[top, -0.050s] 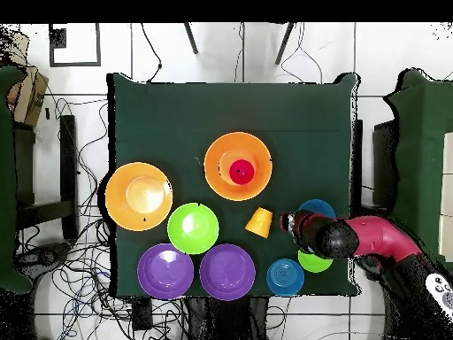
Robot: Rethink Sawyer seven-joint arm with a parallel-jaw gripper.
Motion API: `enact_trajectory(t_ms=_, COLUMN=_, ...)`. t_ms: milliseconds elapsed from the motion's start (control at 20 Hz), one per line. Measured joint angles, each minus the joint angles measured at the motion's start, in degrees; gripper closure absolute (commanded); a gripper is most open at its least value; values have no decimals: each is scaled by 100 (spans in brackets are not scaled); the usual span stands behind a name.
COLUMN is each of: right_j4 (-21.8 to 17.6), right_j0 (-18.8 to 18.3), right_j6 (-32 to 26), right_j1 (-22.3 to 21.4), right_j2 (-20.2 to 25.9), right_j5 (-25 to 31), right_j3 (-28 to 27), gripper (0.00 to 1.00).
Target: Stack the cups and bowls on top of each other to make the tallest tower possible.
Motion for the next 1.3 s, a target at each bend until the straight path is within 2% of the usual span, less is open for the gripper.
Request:
enact_trajectory(t_ms=150, right_j4=-8, right_j0=57, right_j6=0, right_j1=90, right_j2=0, right_j5=0, right_j3=-67, gripper=0)
enact_trajectory(t_ms=450, right_j4=-74, right_j0=111, right_j6=0, right_j1=7, right_j2=-1, right_j5=1, right_j3=-71, gripper=0)
enact_trajectory(t_ms=1300, right_j4=-30, right_j0=125, right_j6=0, right_j1=-883, right_j2=0, right_j5=1, right_j3=-69, gripper=0)
